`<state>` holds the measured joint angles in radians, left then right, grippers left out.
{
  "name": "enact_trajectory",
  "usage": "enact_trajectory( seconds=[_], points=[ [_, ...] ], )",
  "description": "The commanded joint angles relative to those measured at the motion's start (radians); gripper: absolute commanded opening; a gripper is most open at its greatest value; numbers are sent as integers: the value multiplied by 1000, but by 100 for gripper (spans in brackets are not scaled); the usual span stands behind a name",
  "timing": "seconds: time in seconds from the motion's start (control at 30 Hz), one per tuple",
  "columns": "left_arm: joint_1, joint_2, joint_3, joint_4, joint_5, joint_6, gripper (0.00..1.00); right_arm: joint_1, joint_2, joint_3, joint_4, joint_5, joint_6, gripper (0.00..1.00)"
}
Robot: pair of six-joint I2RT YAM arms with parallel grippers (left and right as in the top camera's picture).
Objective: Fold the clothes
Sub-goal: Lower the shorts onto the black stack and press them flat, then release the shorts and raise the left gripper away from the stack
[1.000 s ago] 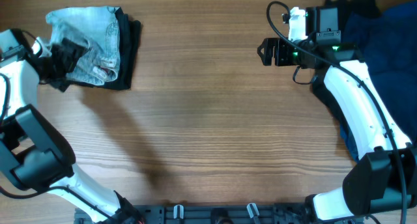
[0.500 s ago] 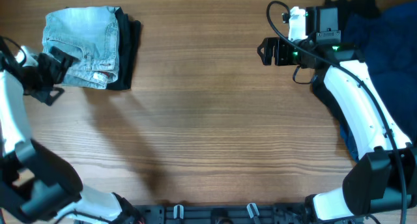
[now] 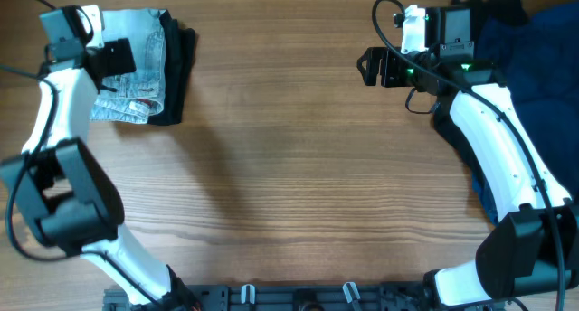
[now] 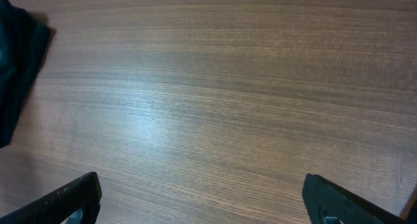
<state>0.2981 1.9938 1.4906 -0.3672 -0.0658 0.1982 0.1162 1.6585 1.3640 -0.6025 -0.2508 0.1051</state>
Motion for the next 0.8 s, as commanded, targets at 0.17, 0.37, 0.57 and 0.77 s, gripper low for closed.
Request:
enact_trajectory(
  seconds=[0.17,0.37,0.57,0.77],
  points=[
    [40,282,1,103,-167,-30,97,2,9,8,-11,-23,0,100],
    [29,280,1,134,-144,-31,100,2,10,8,-7,-23,2,100],
    [-22,130,1,129,-144,-71,100,2,10,9,15,-24,9,100],
    [-90,-101,1,43,-131,-135,100,2,-16,13,65,-20,3,100]
  ],
)
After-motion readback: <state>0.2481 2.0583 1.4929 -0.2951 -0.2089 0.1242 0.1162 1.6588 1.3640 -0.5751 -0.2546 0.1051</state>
